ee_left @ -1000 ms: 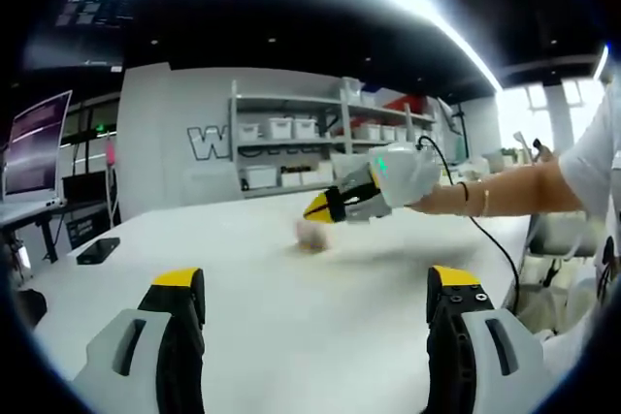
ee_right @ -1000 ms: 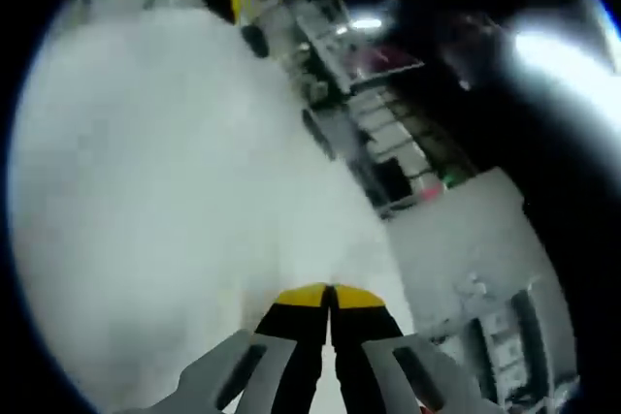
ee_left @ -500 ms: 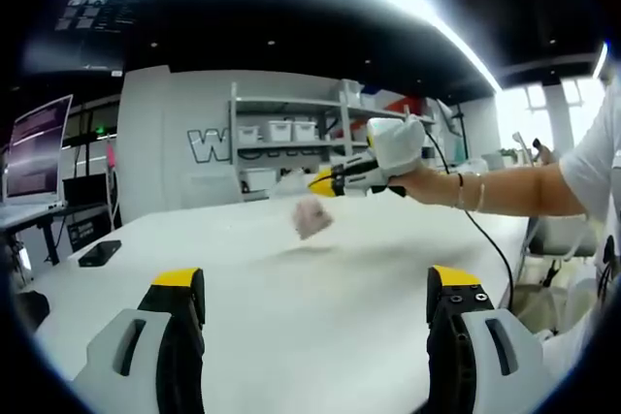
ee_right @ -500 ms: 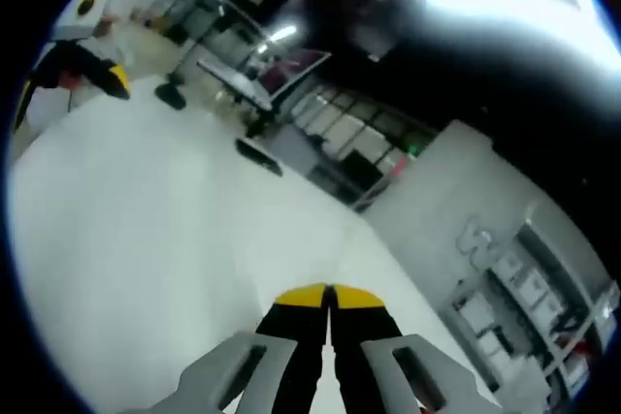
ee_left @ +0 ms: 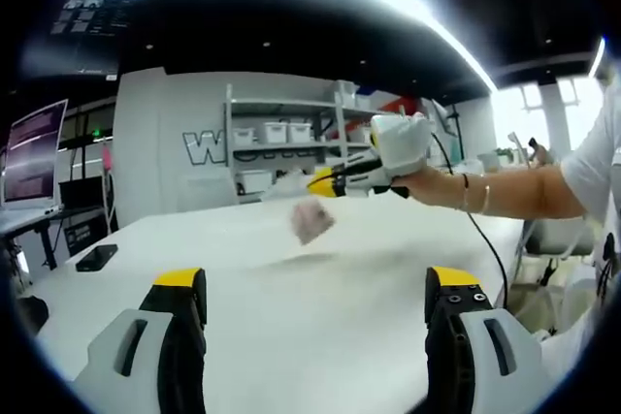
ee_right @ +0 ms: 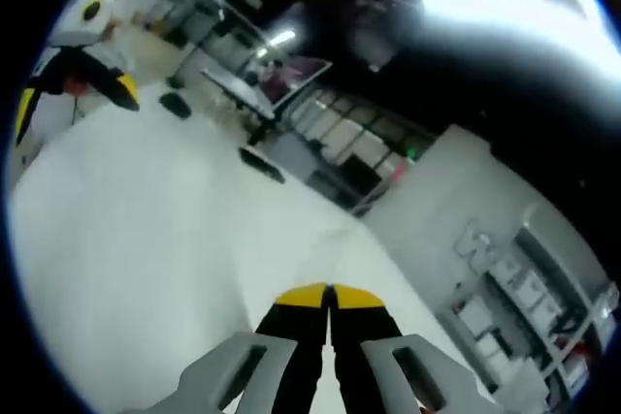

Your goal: Open the resealable bag by pulling the two sides of the seal apart until the entire bag opening is separated and visibly accessible.

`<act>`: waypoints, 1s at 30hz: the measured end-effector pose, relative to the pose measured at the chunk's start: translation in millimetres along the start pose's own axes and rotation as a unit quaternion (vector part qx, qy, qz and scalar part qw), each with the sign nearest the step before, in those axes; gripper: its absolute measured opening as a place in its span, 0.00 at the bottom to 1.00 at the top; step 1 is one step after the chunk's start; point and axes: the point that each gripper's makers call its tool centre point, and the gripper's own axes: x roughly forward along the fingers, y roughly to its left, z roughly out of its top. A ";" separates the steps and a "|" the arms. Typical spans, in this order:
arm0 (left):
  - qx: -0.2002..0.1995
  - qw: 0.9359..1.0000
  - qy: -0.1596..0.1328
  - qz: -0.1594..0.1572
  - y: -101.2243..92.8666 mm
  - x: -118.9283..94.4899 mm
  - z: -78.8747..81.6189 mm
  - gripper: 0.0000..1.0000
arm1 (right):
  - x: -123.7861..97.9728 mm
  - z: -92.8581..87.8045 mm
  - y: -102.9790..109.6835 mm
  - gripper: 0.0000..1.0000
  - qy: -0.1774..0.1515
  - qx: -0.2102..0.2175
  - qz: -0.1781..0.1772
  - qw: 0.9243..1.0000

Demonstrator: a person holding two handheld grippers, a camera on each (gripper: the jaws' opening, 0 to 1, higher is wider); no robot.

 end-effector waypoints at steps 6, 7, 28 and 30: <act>0.002 1.000 0.002 -0.003 -2.1 -0.5 0.9 0.92 | -14.8 5.0 -1.4 0.00 -0.005 0.003 -0.008 1.000; 0.002 1.000 0.002 -0.003 -2.2 -0.6 0.9 0.92 | -17.4 6.1 -0.3 0.00 -0.006 0.002 -0.008 1.000; 0.002 1.000 0.007 -0.023 -20.6 2.5 -5.5 0.85 | -57.3 20.4 26.6 0.00 -0.028 -0.004 -0.007 1.000; 0.002 1.000 0.009 -0.024 -22.0 4.2 -7.6 0.85 | -60.3 22.3 28.9 0.00 -0.032 -0.003 -0.006 0.999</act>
